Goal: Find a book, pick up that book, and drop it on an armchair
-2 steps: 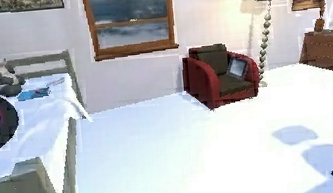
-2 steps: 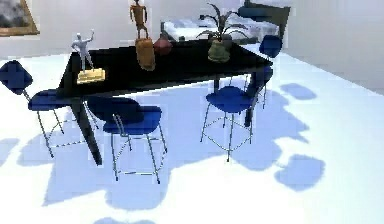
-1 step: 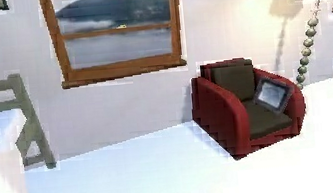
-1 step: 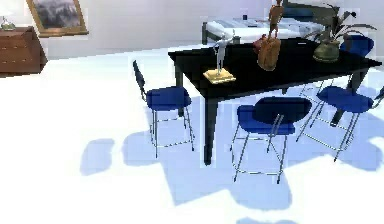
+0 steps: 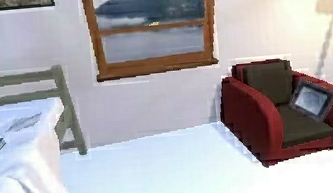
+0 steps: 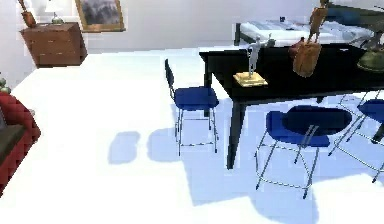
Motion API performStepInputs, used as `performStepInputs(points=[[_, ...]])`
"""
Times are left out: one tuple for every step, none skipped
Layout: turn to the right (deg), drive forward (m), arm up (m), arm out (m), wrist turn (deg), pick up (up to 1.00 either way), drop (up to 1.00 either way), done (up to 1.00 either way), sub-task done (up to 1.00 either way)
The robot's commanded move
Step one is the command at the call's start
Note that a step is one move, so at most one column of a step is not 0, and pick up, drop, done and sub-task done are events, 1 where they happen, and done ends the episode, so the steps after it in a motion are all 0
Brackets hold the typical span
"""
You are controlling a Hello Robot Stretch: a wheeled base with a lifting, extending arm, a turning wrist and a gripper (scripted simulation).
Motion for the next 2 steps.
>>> performStepInputs(points=[[0.0, 0.25, 0.0, 0.0, 0.0, 0.0, 0.0, 0.0, 0.0], [-45.0, 0.0, 0.0, 0.0, 0.0, 0.0, 0.0, 0.0, 0.0]])
